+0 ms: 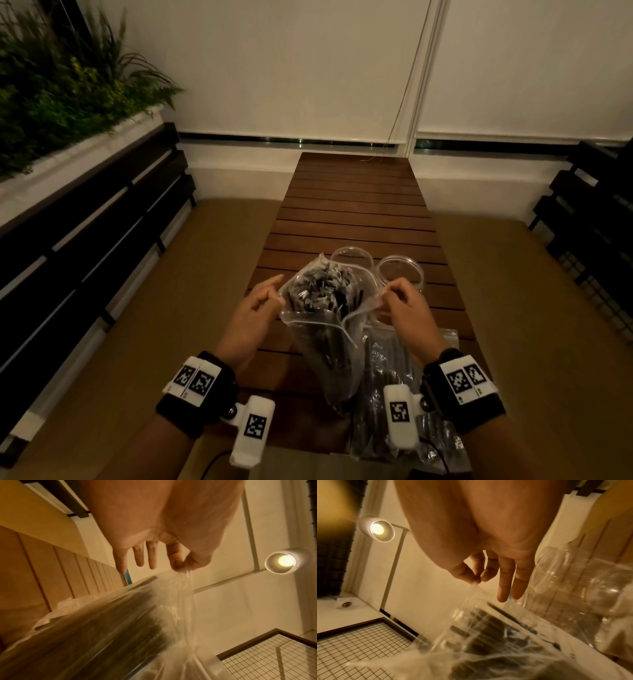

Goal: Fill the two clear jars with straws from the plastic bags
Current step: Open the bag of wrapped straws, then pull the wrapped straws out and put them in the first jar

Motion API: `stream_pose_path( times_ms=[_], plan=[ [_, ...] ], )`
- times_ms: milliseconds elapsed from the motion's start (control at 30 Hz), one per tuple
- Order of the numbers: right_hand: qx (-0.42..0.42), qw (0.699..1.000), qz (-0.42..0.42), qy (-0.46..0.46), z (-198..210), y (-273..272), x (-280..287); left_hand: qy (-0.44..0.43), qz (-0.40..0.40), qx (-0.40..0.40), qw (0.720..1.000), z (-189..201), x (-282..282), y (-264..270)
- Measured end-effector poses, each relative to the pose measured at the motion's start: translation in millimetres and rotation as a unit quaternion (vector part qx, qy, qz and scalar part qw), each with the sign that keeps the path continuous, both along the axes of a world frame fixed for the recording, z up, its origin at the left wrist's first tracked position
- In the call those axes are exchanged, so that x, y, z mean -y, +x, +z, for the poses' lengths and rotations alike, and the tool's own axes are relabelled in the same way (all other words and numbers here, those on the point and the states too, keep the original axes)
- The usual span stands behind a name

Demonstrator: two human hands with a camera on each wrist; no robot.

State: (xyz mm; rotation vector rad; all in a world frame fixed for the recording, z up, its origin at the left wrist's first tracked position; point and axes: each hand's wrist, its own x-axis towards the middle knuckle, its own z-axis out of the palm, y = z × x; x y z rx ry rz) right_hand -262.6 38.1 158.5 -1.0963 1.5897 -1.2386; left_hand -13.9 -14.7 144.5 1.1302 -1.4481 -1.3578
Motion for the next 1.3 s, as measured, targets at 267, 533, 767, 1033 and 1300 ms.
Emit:
stream_pose_path(
  times_ms=[267, 533, 767, 1033, 1300],
  plan=[
    [0.066, 0.994, 0.088, 0.024, -45.6, 17.2, -12.4, 0.098, -0.144, -0.117, 0.978, -29.3, -7.7, -19.9],
    [0.113, 0.97, 0.216, -0.016, -31.1, 32.9, -22.0, 0.12, -0.186, -0.143, 0.965, -31.3, -6.0, -33.0],
    [-0.042, 0.968, 0.24, -0.061, -61.4, 46.3, -22.4, 0.134, -0.164, -0.088, 0.973, -43.9, 0.5, -26.0],
    [-0.031, 0.989, 0.136, -0.046, -70.3, 41.2, 1.4, 0.16, -0.195, -0.136, 0.958, -33.8, -0.5, -23.1],
    [-0.161, 0.966, 0.201, 0.01, -98.3, 37.5, -3.7, 0.058, -0.119, 0.115, 0.984, -99.2, -1.9, -27.9]
  ],
)
